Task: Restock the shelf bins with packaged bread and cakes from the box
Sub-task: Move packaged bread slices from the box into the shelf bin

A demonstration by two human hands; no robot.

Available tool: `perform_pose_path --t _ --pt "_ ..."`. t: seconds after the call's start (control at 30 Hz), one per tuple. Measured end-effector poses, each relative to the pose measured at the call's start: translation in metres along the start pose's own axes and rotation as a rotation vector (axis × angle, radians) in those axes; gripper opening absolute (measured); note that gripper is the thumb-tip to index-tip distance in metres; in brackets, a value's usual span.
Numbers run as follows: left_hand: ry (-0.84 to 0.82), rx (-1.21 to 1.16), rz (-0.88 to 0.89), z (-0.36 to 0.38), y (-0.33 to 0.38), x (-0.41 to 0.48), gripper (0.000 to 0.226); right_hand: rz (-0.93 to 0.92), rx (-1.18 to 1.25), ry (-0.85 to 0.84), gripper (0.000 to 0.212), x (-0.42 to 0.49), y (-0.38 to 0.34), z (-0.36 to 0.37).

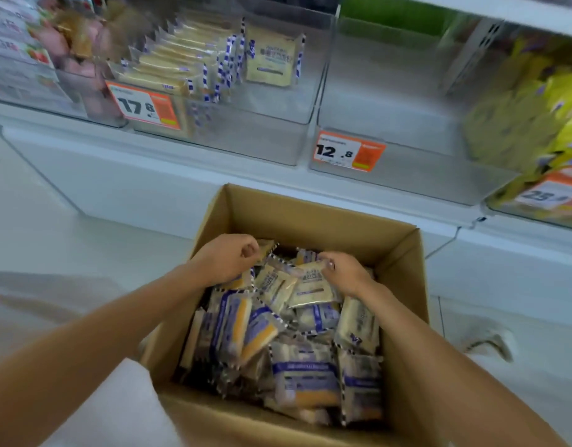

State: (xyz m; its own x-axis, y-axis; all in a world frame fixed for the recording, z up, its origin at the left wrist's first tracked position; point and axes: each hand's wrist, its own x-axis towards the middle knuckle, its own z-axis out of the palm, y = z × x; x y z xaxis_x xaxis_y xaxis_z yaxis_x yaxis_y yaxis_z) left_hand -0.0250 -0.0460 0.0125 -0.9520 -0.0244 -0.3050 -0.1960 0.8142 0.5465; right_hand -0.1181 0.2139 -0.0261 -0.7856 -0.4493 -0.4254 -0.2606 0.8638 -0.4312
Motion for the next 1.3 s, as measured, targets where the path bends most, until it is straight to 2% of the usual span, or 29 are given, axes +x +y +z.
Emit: perform_pose_path --t 0.13,0.17,0.23,0.27,0.3,0.43,0.47,0.53,0.67,0.7,0.8,0.87,0.93,1.03,1.13,1.17,1.2,1.23,1.3 --pt "-0.049 -0.008 -0.018 0.017 -0.007 0.008 0.022 0.031 -0.267 -0.132 0.068 0.029 0.011 0.019" --pt "-0.044 -0.033 -0.021 0.018 -0.007 0.009 0.021 0.045 -0.352 -0.154 0.061 0.033 0.015 0.023" --pt "-0.021 -0.104 -0.043 0.019 -0.006 0.011 0.019 0.035 -0.425 -0.168 0.024 0.034 0.020 0.022" --pt "-0.013 -0.144 -0.060 0.019 -0.007 0.012 0.018 0.027 -0.376 -0.173 0.010 0.031 0.024 0.019" --pt "-0.009 -0.182 -0.079 0.020 -0.006 0.012 0.017 0.018 -0.281 -0.174 0.008 0.026 0.028 0.016" --pt "0.015 -0.325 -0.144 0.022 0.001 0.012 0.018 0.005 0.130 -0.074 0.013 0.004 0.033 -0.020" --pt "0.023 -0.358 -0.154 0.022 0.004 0.010 0.018 0.006 0.181 -0.060 0.025 0.002 0.032 -0.029" --pt "0.024 -0.400 -0.160 0.022 0.009 0.005 0.017 0.030 0.144 -0.099 0.051 0.003 0.031 -0.036" --pt "0.008 -0.420 -0.161 0.023 0.014 -0.006 0.019 0.163 -0.108 -0.306 0.065 0.010 0.029 0.011" --pt "0.000 -0.416 -0.164 0.022 0.014 -0.008 0.020 0.177 -0.175 -0.320 0.061 0.014 0.030 0.027" --pt "-0.022 -0.405 -0.176 0.019 0.011 -0.011 0.020 0.096 -0.270 -0.216 0.031 0.019 0.023 0.042" --pt "-0.001 -0.431 -0.191 0.015 0.009 -0.010 0.020 0.048 -0.150 -0.157 0.023 0.016 0.019 0.022" --pt "0.052 -0.467 -0.186 0.012 0.011 -0.007 0.021 0.028 0.080 -0.055 0.019 0.009 0.014 -0.014" --pt "0.100 -0.487 -0.175 0.004 0.017 0.000 0.038 -0.052 0.209 -0.034 0.028 -0.005 0.001 -0.065" --pt "0.003 -0.474 -0.124 -0.011 0.029 0.002 0.080 -0.146 0.197 -0.073 0.026 -0.014 -0.023 -0.084" --pt "-0.058 -0.529 -0.111 -0.015 0.032 0.003 0.086 -0.182 0.233 -0.079 0.026 -0.014 -0.033 -0.085" --pt "-0.109 -0.588 -0.092 -0.017 0.038 0.001 0.080 -0.216 0.275 -0.087 0.025 -0.015 -0.044 -0.083" --pt "-0.137 -0.645 -0.074 -0.017 0.040 0.000 0.063 -0.238 0.327 -0.095 0.027 -0.014 -0.053 -0.081" --pt "-0.048 -0.677 -0.085 -0.017 0.039 -0.005 0.029 -0.242 0.410 -0.085 0.043 -0.011 -0.067 -0.074"
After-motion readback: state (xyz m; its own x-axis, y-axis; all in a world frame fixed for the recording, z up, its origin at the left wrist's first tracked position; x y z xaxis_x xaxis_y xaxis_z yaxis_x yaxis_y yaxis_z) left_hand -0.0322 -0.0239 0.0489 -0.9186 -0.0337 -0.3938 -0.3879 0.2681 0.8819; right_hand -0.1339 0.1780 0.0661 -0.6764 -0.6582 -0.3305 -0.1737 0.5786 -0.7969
